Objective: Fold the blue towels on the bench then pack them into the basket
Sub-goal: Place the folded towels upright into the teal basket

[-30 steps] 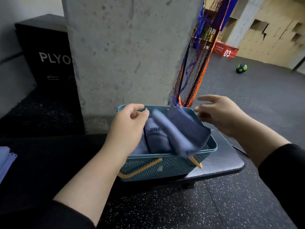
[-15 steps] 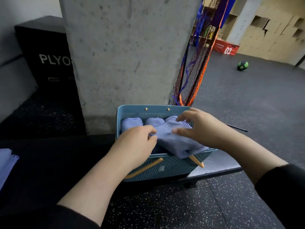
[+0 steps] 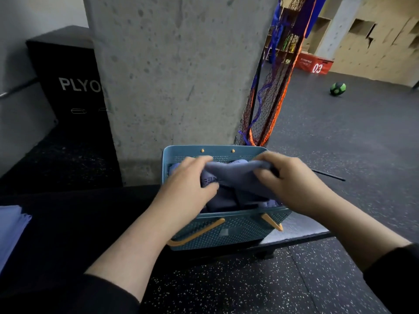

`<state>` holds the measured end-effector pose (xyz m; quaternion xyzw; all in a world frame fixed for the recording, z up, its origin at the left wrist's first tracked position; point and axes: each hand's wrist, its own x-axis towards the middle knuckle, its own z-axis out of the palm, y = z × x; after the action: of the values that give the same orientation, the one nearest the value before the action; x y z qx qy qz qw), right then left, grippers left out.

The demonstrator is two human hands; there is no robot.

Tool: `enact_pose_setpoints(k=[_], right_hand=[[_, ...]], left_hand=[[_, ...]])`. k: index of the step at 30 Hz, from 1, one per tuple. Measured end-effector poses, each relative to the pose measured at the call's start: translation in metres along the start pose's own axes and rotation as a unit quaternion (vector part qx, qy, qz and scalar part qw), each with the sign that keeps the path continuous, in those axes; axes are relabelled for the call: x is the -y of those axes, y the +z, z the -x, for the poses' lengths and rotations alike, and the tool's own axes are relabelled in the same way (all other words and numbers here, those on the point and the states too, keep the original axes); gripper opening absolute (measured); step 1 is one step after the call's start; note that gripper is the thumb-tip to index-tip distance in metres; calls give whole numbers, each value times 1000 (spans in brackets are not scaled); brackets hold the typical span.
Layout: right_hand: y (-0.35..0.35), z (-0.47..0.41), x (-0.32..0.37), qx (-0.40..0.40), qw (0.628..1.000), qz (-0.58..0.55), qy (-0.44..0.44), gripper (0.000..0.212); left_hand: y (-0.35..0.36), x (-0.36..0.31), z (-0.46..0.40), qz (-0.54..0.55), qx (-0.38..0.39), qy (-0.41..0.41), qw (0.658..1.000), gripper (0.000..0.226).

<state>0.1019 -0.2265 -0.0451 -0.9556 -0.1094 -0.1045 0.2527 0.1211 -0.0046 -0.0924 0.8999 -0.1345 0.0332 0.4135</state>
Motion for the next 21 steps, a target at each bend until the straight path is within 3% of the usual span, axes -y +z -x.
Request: enact_pose_setpoints(k=[2, 3, 5, 7, 9, 11, 12, 14, 16, 18, 19, 20, 21], right_hand=[[-4, -4, 5, -89, 995, -37, 13, 10], [-5, -5, 9, -122, 991, -58, 17, 12], [-2, -5, 19, -149, 985, -86, 4, 12], [9, 0, 27, -104, 990, -81, -45, 11], [22, 10, 35, 3, 994, -38, -101, 23], [32, 17, 38, 96, 985, -10, -144, 46], [34, 18, 39, 97, 984, -36, -148, 52], [35, 13, 36, -9, 986, -124, -108, 45], [30, -1, 32, -97, 974, -204, 20, 46], [24, -14, 30, 2, 915, -361, 181, 55], [23, -17, 29, 82, 852, -459, 237, 51], [23, -17, 31, 134, 802, -513, 274, 47], [25, -17, 32, 164, 779, -533, 285, 47]], left_hand=[[0, -6, -2, 196, -87, -100, 972, 27], [0, -11, -3, 315, -79, -164, 932, 25], [3, -19, 0, 484, 18, -250, 839, 37], [5, -22, 3, 580, 93, -267, 764, 59], [4, -24, 4, 628, 92, -262, 727, 72], [-3, -25, 5, 642, 55, -273, 714, 68], [-7, -24, 5, 641, 46, -278, 714, 62], [-16, -24, 7, 627, 53, -283, 724, 52], [-23, -24, 9, 613, 60, -283, 736, 48], [-29, -28, 12, 618, 72, -269, 735, 44], [-32, -30, 13, 623, 82, -260, 733, 42], [-33, -31, 13, 616, 80, -259, 739, 40], [-34, -30, 13, 601, 69, -260, 753, 37]])
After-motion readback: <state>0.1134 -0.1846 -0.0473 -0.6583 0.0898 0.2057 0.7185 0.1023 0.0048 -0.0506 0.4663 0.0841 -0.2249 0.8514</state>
